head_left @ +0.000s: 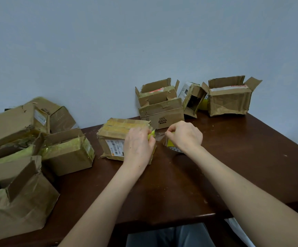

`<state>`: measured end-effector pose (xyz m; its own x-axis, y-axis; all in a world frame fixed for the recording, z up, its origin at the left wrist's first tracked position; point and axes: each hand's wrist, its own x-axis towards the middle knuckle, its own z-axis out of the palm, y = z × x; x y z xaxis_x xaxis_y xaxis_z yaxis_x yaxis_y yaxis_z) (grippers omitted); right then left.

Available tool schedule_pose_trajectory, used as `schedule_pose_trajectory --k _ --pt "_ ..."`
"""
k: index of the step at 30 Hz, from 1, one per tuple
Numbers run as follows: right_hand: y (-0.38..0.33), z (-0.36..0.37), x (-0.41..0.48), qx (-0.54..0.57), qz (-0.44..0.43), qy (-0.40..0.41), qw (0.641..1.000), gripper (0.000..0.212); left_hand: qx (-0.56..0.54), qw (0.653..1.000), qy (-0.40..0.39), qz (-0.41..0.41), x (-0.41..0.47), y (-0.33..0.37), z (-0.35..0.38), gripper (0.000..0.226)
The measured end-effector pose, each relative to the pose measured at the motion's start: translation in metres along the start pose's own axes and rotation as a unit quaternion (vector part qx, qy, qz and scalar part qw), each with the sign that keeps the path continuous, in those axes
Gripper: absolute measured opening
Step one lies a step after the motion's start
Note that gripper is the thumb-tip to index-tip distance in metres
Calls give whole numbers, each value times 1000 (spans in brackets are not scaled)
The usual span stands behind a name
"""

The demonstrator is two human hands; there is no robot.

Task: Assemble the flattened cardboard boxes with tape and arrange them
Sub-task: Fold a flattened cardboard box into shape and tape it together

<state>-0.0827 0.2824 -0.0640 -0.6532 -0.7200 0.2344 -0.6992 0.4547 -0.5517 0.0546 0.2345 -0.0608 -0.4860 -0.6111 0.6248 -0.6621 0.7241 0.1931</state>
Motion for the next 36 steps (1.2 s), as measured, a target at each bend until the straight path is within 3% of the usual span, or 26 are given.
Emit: schedule_pose_trajectory --k 15,22,24,26,28,29,33,34,36 --pt "7 -20 1 51 22 21 998 20 85 995 -43 18 7 -17 5 20" --pt "45 -38 11 226 90 58 968 14 96 979 77 163 -11 3 6 14" --pt "50 -41 14 250 95 65 961 12 74 984 24 159 -18 13 12 14" --pt "55 -44 13 255 93 75 959 11 74 986 -81 124 -28 18 28 18" --pt "60 -45 12 255 92 88 959 12 81 983 -120 114 -34 19 44 21" --pt "63 -45 12 252 93 94 959 12 61 985 -107 120 -33 22 45 21" --pt "68 -48 7 223 90 105 965 13 -72 978 72 185 7 56 34 20" --pt "68 -49 5 217 84 106 967 13 -81 976 82 186 21 65 29 23" --pt "68 -49 3 212 70 109 969 12 -73 984 19 162 43 79 25 32"
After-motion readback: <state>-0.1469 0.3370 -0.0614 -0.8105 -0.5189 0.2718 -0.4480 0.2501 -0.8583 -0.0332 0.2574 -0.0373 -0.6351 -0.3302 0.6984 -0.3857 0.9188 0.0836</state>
